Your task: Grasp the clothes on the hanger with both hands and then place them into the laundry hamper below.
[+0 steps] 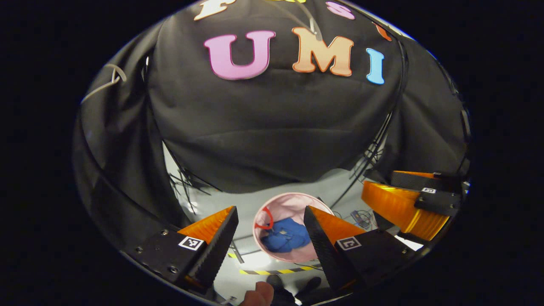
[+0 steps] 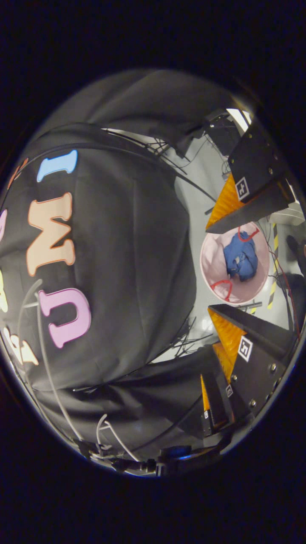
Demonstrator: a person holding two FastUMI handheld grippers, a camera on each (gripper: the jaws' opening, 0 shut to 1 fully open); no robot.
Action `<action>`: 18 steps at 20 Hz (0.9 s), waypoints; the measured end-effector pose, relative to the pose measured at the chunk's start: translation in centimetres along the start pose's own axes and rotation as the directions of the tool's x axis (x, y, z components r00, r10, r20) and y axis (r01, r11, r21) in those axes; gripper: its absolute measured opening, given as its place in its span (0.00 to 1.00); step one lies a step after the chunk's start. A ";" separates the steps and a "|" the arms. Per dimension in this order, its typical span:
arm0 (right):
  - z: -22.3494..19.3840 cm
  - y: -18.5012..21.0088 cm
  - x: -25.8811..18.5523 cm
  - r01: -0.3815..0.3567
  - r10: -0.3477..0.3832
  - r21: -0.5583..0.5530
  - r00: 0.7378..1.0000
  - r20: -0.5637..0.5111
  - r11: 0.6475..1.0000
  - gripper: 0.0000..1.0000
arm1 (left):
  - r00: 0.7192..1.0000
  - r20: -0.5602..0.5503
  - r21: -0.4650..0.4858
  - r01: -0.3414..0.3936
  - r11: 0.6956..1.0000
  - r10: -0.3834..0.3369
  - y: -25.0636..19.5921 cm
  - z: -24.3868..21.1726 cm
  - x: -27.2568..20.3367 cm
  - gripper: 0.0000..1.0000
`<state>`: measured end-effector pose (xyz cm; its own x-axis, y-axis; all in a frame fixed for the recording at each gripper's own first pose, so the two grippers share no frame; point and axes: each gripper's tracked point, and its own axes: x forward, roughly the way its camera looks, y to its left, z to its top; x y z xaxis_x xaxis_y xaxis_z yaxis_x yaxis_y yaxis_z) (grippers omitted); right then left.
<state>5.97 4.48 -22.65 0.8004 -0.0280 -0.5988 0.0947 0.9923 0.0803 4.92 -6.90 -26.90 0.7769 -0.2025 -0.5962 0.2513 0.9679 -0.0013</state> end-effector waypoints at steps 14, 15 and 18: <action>7.8 -0.6 -10.1 -0.095 0.097 -0.021 0.965 0.242 0.995 0.99 | 0.944 0.325 -0.050 -0.032 0.998 0.046 -3.1 9.6 -13.2 0.96; 8.6 -0.7 -10.9 -0.091 0.096 -0.031 0.958 0.270 0.995 0.99 | 0.937 0.346 -0.056 -0.025 0.998 0.043 -3.2 10.2 -14.2 0.98; 10.2 -0.9 -13.5 -0.082 0.096 -0.056 0.941 0.323 0.995 0.99 | 0.899 0.433 -0.069 -0.041 0.997 0.068 -2.6 12.0 -16.9 0.97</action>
<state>1.17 2.72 -6.51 0.9539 0.0298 -0.2985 -0.0047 0.9964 0.0845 -1.95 -7.79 -7.17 0.9653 -0.1811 -0.1880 0.1782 0.9835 -0.0324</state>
